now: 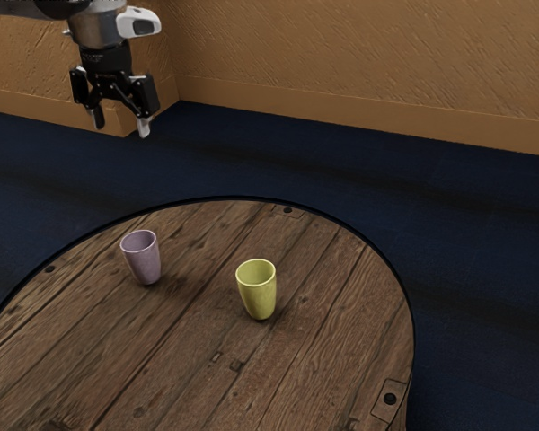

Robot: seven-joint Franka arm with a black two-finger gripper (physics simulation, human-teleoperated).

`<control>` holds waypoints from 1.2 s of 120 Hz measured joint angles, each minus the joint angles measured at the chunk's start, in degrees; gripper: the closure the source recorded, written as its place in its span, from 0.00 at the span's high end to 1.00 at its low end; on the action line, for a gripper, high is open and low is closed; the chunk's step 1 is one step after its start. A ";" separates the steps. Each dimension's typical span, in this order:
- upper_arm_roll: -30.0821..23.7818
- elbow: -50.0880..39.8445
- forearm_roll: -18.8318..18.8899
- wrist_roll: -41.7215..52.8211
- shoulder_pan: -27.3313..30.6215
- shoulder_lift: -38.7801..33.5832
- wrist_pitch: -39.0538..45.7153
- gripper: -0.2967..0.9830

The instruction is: Place the right cup onto the left cup

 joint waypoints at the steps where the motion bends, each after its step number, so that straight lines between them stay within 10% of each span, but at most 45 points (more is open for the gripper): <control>1: 0.03 -0.15 -0.11 0.04 -0.02 -0.08 0.11 0.77; 77: -1.02 1.99 -3.98 3.52 -0.66 20.45 12.24 0.77; 144: -3.75 -13.88 -6.86 2.61 -5.85 16.98 26.95 0.77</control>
